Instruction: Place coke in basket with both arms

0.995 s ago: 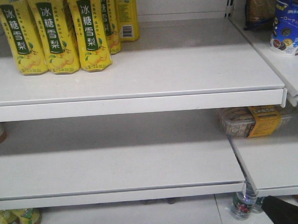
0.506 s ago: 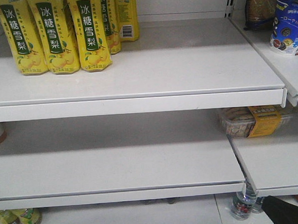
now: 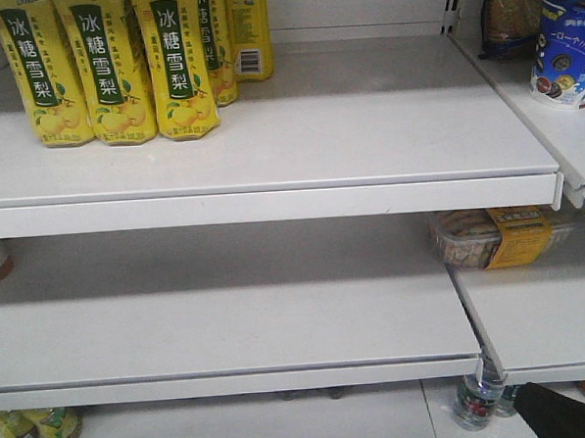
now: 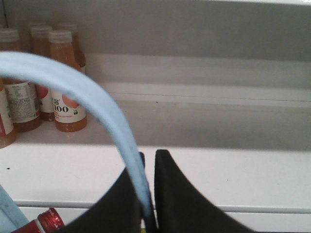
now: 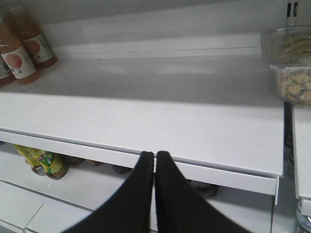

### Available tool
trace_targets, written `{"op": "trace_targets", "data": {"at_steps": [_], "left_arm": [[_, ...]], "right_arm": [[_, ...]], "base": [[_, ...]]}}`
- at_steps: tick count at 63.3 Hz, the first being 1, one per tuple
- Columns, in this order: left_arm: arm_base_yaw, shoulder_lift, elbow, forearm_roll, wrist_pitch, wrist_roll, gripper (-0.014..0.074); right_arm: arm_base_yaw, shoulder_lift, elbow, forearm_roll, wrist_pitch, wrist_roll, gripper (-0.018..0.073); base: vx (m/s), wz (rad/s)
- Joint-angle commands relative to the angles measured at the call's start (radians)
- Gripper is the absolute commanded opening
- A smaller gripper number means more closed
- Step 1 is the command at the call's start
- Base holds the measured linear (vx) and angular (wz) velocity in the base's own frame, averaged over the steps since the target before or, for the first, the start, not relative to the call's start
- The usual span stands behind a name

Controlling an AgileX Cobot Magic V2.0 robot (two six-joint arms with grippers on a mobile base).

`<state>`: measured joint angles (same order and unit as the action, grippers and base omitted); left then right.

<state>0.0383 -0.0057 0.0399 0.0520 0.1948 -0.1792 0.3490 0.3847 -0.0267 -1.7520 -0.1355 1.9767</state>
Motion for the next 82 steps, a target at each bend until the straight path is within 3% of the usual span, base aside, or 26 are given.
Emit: {"op": "trace_targets", "data": {"at_steps": [1,30,34,37,46,51,55,67,71,76,82], "left_arm": [[-0.002,-0.022,0.000,0.051,-0.137,0.055,-0.0006],[-0.002,-0.022,-0.007,0.051,-0.138,0.055,-0.0006],[-0.002,-0.022,-0.007,0.051,-0.138,0.055,-0.0006],[-0.002,-0.022,-0.007,0.051,-0.138,0.055,-0.0006],[-0.002,-0.022,-0.007,0.051,-0.138,0.055,-0.0006],[-0.002,-0.022,-0.007,0.051,-0.138,0.055,-0.0006],[-0.002,-0.022,-0.007,0.051,-0.138,0.055,-0.0006],[-0.002,-0.022,-0.007,0.051,-0.138,0.055,-0.0006],[-0.002,-0.022,-0.007,0.051,-0.138,0.055,-0.0006],[-0.002,-0.022,-0.007,0.051,-0.137,0.056,-0.0006],[-0.002,-0.022,-0.007,0.051,-0.137,0.056,-0.0006]], "right_arm": [[0.000,0.006,-0.027,-0.042,0.020,-0.008,-0.0004],[0.000,0.006,-0.026,-0.041,0.020,-0.008,-0.0004],[0.000,0.006,-0.025,-0.005,0.023,-0.008,-0.0004],[0.000,0.006,-0.022,0.053,0.024,-0.010,-0.0004],[0.000,0.006,0.002,0.441,0.036,-0.014,-0.0004],[0.000,0.006,0.008,0.599,0.088,-0.016,-0.0004],[0.000,0.006,0.008,0.652,0.110,-0.016,-0.0004],[0.000,-0.003,0.008,0.655,0.117,-0.015,-0.0004],[0.000,-0.007,0.008,0.706,0.135,-0.027,-0.0004],[0.000,-0.031,0.008,0.862,0.182,-0.138,-0.0004],[0.000,-0.081,0.008,1.119,0.224,-0.440,-0.0004]], "base": [[0.00,0.00],[0.00,0.00],[0.00,0.00],[0.00,0.00],[0.00,0.00],[0.00,0.00],[0.00,0.00],[0.00,0.00],[0.00,0.00],[0.00,0.00],[0.00,0.00]]}}
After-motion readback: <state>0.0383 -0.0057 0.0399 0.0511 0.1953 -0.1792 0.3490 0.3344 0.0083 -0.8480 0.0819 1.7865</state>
